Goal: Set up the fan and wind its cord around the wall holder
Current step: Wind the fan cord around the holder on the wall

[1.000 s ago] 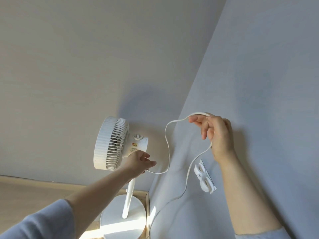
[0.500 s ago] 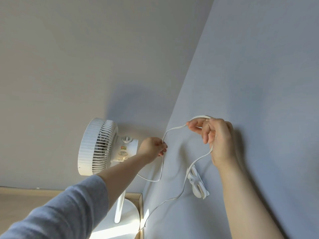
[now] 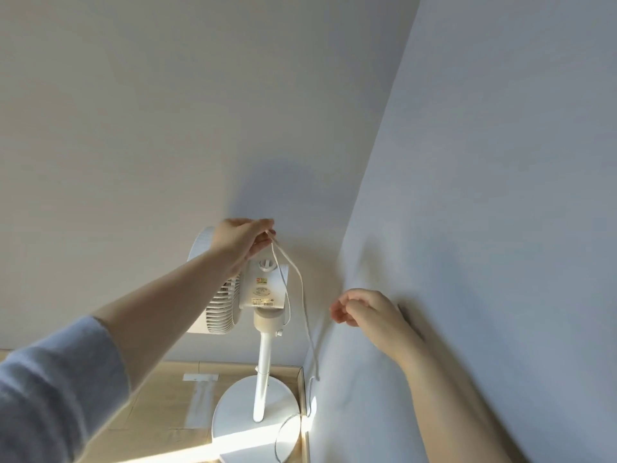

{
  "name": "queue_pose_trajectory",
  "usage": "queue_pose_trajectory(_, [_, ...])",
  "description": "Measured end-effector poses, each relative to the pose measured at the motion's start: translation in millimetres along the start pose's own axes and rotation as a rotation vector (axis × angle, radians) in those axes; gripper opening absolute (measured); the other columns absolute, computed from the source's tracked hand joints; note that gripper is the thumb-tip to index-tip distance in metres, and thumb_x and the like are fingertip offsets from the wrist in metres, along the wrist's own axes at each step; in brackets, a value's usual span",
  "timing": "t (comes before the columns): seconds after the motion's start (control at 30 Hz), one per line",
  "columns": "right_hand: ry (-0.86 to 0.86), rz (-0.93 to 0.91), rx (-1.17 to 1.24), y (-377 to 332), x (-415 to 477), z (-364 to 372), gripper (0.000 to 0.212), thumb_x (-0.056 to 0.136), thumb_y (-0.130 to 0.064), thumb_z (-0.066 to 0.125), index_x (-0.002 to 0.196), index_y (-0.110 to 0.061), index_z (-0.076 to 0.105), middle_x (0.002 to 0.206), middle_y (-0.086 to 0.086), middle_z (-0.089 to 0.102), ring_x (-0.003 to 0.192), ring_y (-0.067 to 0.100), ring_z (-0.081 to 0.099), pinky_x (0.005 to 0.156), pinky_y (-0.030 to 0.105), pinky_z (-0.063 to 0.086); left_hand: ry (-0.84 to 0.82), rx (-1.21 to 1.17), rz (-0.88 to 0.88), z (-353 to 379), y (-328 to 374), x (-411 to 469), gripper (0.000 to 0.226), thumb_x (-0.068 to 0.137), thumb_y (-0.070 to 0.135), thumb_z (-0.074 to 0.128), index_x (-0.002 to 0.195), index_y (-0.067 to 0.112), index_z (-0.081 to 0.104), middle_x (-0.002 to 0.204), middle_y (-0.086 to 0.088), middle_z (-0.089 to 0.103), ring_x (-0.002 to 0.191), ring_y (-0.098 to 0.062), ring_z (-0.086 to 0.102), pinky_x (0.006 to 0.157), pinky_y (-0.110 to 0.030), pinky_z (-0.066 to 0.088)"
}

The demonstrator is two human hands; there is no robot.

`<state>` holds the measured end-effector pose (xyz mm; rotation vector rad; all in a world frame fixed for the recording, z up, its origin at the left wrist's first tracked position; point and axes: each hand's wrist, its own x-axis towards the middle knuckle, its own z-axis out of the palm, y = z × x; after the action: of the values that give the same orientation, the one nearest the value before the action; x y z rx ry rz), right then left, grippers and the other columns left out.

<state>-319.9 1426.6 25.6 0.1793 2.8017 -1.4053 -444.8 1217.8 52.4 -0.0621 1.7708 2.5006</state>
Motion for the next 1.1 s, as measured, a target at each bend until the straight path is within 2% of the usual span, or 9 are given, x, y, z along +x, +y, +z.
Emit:
queue_pose_trajectory(0.13, [0.000, 0.035, 0.114, 10, 9, 12, 0.034, 0.091, -0.007, 0.036, 0.083, -0.017, 0.068, 0.083, 0.002, 0.071, 0.084, 0.021, 0.066, 0.085, 0.032, 0.051, -0.131, 0.193, -0.017, -1, -7, -18, 0.014, 0.078, -0.012, 0.063, 0.078, 0.001, 0.067, 0.084, -0.018, 0.067, 0.075, -0.022, 0.068, 0.083, -0.029, 0.057])
queue_pose_trajectory(0.2, [-0.004, 0.089, 0.191, 11, 14, 16, 0.032, 0.092, -0.006, 0.036, 0.086, -0.012, 0.067, 0.082, 0.005, 0.069, 0.079, 0.020, 0.063, 0.079, 0.030, 0.049, -0.229, 0.208, -0.015, 0, -10, -28, 0.016, 0.079, -0.015, 0.060, 0.083, -0.001, 0.064, 0.085, -0.017, 0.066, 0.068, -0.019, 0.070, 0.076, -0.027, 0.059])
queue_pose_trajectory(0.33, [0.010, 0.183, 0.381, 10, 24, 22, 0.028, 0.091, -0.007, 0.038, 0.086, -0.009, 0.066, 0.080, 0.008, 0.068, 0.073, 0.022, 0.061, 0.076, 0.031, 0.050, -0.181, 0.260, -0.001, -9, -6, -37, 0.025, 0.083, -0.016, 0.055, 0.105, -0.003, 0.052, 0.097, -0.020, 0.064, 0.071, -0.024, 0.073, 0.070, -0.031, 0.061])
queue_pose_trajectory(0.4, [0.017, 0.209, 0.437, 7, 29, 27, 0.025, 0.091, -0.008, 0.041, 0.087, -0.009, 0.065, 0.081, 0.009, 0.067, 0.071, 0.022, 0.061, 0.075, 0.030, 0.051, -0.124, 0.357, -0.048, -19, 0, -39, 0.035, 0.081, -0.015, 0.059, 0.111, -0.003, 0.048, 0.086, -0.019, 0.069, 0.067, -0.025, 0.073, 0.066, -0.031, 0.061])
queue_pose_trajectory(0.5, [-0.013, 0.258, 0.497, -1, 34, 41, 0.021, 0.091, -0.007, 0.043, 0.089, -0.007, 0.063, 0.077, 0.009, 0.065, 0.066, 0.021, 0.059, 0.067, 0.026, 0.051, -0.093, 0.412, -0.131, -32, 10, -45, 0.046, 0.071, -0.019, 0.067, 0.108, -0.001, 0.047, 0.062, -0.016, 0.070, 0.056, -0.023, 0.071, 0.058, -0.032, 0.061])
queue_pose_trajectory(0.63, [-0.128, 0.421, 0.692, -7, 39, 69, 0.025, 0.093, -0.010, 0.040, 0.082, -0.004, 0.061, 0.077, 0.011, 0.063, 0.062, 0.018, 0.057, 0.060, 0.024, 0.047, -0.101, 0.458, -0.164, -44, 11, -52, 0.037, 0.072, -0.013, 0.071, 0.098, 0.003, 0.051, 0.063, -0.018, 0.072, 0.058, -0.023, 0.071, 0.061, -0.036, 0.061])
queue_pose_trajectory(0.83, [-0.265, 0.589, 0.856, -10, 52, 96, 0.038, 0.098, -0.025, 0.033, 0.093, -0.003, 0.063, 0.089, 0.008, 0.066, 0.073, 0.014, 0.057, 0.064, 0.021, 0.042, -0.196, 0.459, -0.214, -40, 0, -64, 0.033, 0.073, -0.011, 0.071, 0.099, 0.000, 0.056, 0.069, -0.019, 0.072, 0.061, -0.024, 0.071, 0.060, -0.033, 0.062])
queue_pose_trajectory(0.97, [-0.246, 0.664, 1.180, -16, 55, 91, 0.032, 0.096, -0.020, 0.040, 0.089, 0.001, 0.063, 0.084, 0.011, 0.065, 0.073, 0.017, 0.059, 0.066, 0.024, 0.045, -0.223, 0.472, -0.215, -44, -1, -69, 0.026, 0.074, -0.011, 0.070, 0.095, 0.001, 0.059, 0.075, -0.020, 0.070, 0.058, -0.021, 0.069, 0.058, -0.031, 0.061])
queue_pose_trajectory(1.1, [-0.182, 0.613, 1.320, -12, 61, 79, 0.028, 0.096, -0.019, 0.040, 0.087, 0.001, 0.057, 0.073, 0.015, 0.068, 0.065, 0.024, 0.064, 0.063, 0.029, 0.053, -0.238, 0.456, -0.253, -52, -8, -73, 0.016, 0.080, -0.004, 0.066, 0.096, -0.004, 0.065, 0.071, -0.014, 0.070, 0.054, -0.017, 0.067, 0.052, -0.026, 0.058])
